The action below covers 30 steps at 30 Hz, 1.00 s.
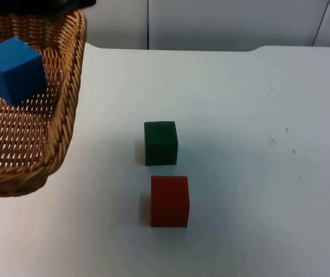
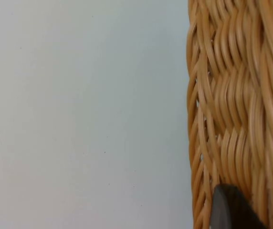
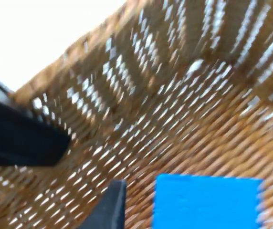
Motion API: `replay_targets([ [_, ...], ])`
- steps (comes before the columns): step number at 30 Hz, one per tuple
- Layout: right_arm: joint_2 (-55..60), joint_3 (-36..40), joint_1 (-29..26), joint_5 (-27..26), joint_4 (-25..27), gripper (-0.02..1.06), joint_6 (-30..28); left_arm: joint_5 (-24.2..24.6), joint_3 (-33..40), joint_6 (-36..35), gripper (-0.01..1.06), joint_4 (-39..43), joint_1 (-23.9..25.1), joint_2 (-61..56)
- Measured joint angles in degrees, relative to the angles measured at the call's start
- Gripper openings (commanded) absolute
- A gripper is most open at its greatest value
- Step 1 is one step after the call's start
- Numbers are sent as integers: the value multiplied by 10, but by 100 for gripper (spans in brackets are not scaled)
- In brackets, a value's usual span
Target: Pick up the basket with the left hand and place the blue cube into the basket with the right hand.
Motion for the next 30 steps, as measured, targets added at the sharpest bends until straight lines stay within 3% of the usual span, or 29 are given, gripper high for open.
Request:
replay_targets([
  [8, -132, 0, 0, 13, -85, 99, 0, -13, 0, 0, 0, 0, 0, 0],
  [20, -241, 12, 0, 104, -98, 99, -38, -25, 0, 11, 0, -2, 0, 23],
  [24, -296, 146, 1, 40, -90, 99, -43, -27, 0, 29, 0, -14, 0, 51],
  [25, -296, 146, 1, 40, -90, 99, -43, -27, 0, 29, 0, -14, 0, 51],
  [29, -384, 370, 1, -118, -70, 99, -38, -29, 0, 35, 0, -21, 0, 72],
  [30, -384, 370, 1, -118, -70, 99, -38, -29, 0, 35, 0, -21, 0, 72],
])
